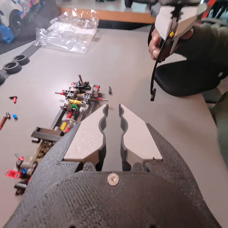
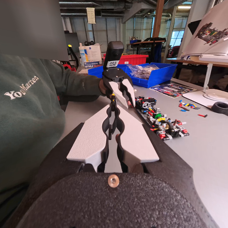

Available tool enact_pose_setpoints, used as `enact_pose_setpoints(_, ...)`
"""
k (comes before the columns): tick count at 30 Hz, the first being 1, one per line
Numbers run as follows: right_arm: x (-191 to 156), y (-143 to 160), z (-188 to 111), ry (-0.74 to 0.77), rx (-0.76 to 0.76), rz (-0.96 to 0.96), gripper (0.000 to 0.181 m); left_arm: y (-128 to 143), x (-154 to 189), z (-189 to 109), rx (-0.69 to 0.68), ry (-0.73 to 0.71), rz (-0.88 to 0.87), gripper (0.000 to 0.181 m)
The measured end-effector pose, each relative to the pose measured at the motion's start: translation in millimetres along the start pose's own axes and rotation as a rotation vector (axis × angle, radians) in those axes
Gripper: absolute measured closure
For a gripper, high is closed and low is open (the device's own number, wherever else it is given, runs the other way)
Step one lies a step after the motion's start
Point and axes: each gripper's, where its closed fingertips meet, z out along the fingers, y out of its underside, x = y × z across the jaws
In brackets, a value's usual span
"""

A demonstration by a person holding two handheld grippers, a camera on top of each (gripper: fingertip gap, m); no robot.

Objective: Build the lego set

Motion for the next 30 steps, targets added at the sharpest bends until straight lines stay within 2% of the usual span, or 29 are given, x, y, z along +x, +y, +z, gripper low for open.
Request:
enact_pose_setpoints(3, -1, 0, -9, 0.022, 0.002, -0.009, 0.181, 3, -3, 35, -0.136, 0.015, 0.093, 0.164)
enact_pose_setpoints(8, -8, 5, -19, 0.029, -0.009, -0.021, 0.181, 5, -2, 83, -0.26, -0.01, 0.195, 0.165)
enact_pose_setpoints(13, -12, 6, -26, 0.029, 0.007, -0.021, 0.181, 17, -7, 106, -0.383, -0.055, 0.199, 0.167)
enact_pose_setpoints(16, -14, 7, -28, 0.022, 0.012, -0.024, 0.181, 18, -7, 110, -0.396, -0.052, 0.165, 0.17)
enact_pose_setpoints(20, -13, 8, -26, 0.015, 0.016, -0.025, 0.181, 20, -8, 108, -0.429, -0.059, 0.166, 0.177)
enact_pose_setpoints(23, -13, 7, -23, 0.016, 0.009, -0.03, 0.181, 24, -1, 95, -0.423, -0.017, 0.154, 0.177)
enact_pose_setpoints(25, -13, 8, -20, 0.017, -0.007, -0.036, 0.181, 31, 11, 74, -0.412, 0.043, 0.139, 0.177)
enact_pose_setpoints(28, -13, 10, -15, 0.006, -0.026, -0.038, 0.181, 56, 33, 31, -0.463, 0.175, 0.14, 0.177)
enact_pose_setpoints(30, -12, 10, -9, -0.005, -0.036, -0.04, 0.181, 71, 36, 4, -0.477, 0.181, 0.09, 0.177)
